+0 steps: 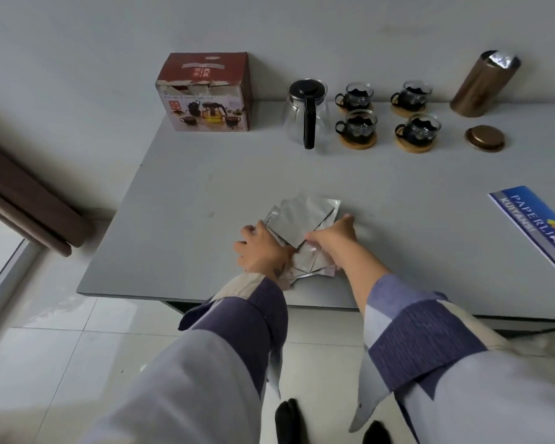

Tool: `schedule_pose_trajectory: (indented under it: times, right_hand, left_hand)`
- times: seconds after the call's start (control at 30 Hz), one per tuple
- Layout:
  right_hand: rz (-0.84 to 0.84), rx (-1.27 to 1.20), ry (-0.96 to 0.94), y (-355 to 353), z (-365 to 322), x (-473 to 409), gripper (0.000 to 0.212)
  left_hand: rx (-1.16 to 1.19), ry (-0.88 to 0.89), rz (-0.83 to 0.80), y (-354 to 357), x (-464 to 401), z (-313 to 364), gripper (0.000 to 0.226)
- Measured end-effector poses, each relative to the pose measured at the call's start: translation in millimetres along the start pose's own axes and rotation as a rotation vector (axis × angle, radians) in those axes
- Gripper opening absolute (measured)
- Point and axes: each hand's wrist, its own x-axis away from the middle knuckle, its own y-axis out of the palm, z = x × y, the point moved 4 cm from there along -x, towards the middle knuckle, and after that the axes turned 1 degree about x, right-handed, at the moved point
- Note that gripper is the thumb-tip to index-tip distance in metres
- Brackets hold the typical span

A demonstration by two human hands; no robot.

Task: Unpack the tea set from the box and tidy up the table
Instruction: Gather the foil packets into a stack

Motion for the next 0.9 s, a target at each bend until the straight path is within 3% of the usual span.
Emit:
schedule_pose_trajectory:
  times: [0.27, 0.4, 0.5, 0.7, 0.9]
  right_hand:
    - [-0.186, 0.052, -0.011, 6, 3, -5, 0.054]
    - [-0.139, 0.061, -0.118, 11, 7, -6, 0.037]
    - [-0.093, 0.043, -0.129, 11, 16, -3, 0.038]
    - [-0.091, -0.25, -0.038, -23, 38, -2, 0.038]
    - [0.018, -0.488, 0.036, -117, 68, 2, 0.025]
  left_hand:
    - [0.074, 0.012, 0.028, 4, 2, -5, 0.081]
    - [0.072, 0.013, 0.038, 4, 4, -6, 0.085]
    - [0.119, -0.01, 0.01, 4, 0, -8, 0.089]
    - [0.37, 0.045, -0.095, 3, 4, 19, 0.052]
    - [0.377, 0.228, -0.204, 37, 41, 104, 0.044]
